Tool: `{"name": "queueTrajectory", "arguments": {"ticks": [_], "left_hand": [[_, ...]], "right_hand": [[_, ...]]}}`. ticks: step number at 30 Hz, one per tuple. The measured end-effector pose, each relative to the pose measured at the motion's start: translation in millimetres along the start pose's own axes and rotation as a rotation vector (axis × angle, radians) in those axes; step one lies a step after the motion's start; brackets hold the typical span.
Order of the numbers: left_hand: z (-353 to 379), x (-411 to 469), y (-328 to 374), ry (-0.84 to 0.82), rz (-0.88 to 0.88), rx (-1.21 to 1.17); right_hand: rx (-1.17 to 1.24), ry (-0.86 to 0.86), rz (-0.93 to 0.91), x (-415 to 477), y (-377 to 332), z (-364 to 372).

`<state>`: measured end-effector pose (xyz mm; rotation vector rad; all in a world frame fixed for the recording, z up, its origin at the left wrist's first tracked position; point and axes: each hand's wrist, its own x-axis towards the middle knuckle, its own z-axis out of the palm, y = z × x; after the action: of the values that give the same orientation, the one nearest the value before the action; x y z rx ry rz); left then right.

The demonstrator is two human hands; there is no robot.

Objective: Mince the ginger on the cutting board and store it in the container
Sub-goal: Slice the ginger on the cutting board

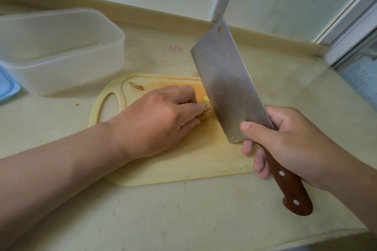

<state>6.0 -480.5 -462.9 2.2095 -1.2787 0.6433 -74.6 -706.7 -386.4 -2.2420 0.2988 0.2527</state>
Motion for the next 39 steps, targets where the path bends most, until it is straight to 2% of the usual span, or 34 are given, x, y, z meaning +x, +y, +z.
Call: {"name": "queueTrajectory", "arguments": {"ticks": [11, 18, 39], "left_hand": [[0, 1, -1, -0.011, 0.016, -0.003], [-1, 1, 0, -0.013, 0.018, 0.007], [-4, 2, 0, -0.031, 0.021, 0.013]], "right_hand": [[-0.015, -0.005, 0.053, -1, -3, -1], [-0.096, 0.110, -0.005, -6, 2, 8], [-0.160, 0.122, -0.025, -9, -4, 10]]}}
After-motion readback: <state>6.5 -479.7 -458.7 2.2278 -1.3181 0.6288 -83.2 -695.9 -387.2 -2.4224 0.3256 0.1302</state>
